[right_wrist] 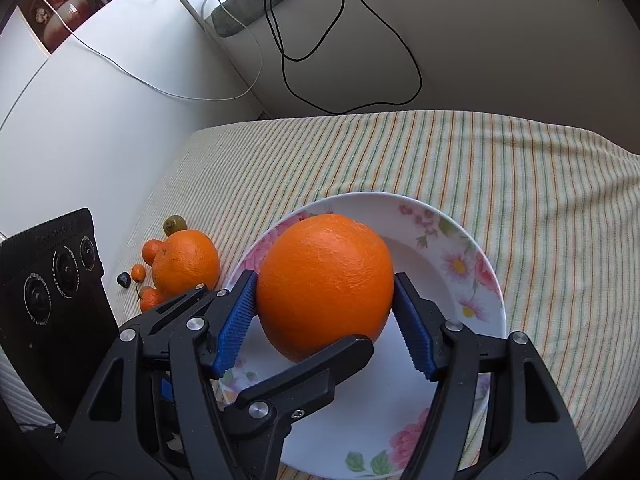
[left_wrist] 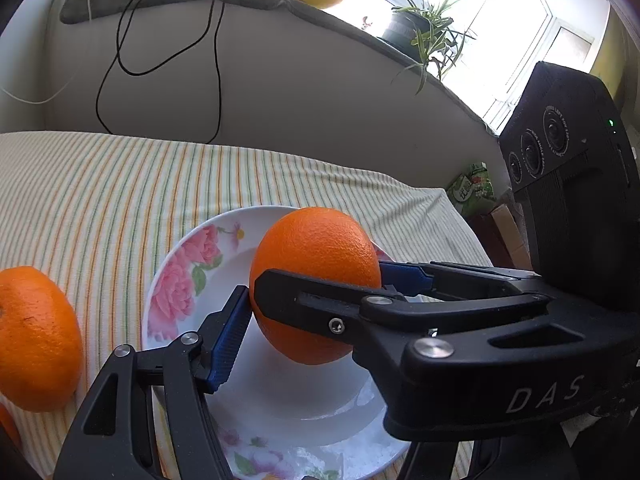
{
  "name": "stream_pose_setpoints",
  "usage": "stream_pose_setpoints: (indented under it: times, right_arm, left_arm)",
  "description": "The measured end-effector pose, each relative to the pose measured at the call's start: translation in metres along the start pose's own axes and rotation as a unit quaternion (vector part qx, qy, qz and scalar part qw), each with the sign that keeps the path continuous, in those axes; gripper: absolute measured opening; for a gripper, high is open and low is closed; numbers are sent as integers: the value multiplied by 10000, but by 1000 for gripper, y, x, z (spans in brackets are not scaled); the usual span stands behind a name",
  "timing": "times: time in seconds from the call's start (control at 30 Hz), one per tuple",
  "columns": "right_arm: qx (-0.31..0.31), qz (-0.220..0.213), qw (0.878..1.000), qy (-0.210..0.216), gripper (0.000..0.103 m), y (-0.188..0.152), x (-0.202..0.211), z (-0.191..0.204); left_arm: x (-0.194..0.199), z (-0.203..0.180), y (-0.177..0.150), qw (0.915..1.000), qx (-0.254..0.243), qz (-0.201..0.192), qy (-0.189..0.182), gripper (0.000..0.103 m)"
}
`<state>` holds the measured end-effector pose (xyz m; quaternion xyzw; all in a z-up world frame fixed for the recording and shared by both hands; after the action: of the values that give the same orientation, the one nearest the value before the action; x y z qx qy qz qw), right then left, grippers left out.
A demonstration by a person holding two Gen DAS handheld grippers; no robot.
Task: Organize fruits
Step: 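Carry the held orange over the white floral plate and lower it, then open the right gripper to release the orange onto the plate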
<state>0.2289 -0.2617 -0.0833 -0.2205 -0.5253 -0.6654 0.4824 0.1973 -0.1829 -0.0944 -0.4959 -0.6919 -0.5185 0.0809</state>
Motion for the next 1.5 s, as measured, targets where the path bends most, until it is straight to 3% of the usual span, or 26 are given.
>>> stream_pose_setpoints:
  times: [0.17,0.4,0.93,1.5]
  right_arm:
    - [24,33,9999,-141,71,-2,-3,-1]
    - [152,-304,9985,-432,86,2,12,-1]
    - [169,-669,9959,-588,87,-4,45,3]
    - [656,-974,9900,-780,87,-11,63,49]
  left_arm:
    - [-2,-1,0,9999,-47,59,144,68]
    - [6,-1,2,9997,-150,-49,163,79]
    - [36,-2,-2,9981,-338,-345,382,79]
    - [82,17,-19,9959,-284,-615,597,79]
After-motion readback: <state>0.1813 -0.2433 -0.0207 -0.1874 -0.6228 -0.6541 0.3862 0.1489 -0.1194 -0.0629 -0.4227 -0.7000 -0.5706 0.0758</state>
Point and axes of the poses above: each gripper's, at about its wrist camera, not at the fingertips, and x roughly against the way its jaws point, z to its left, y to its top, the point moved 3 cm from there along -x, roughly the way its jaws point, and after that the axes turned 3 degrees about -y, right-handed, at the moved point
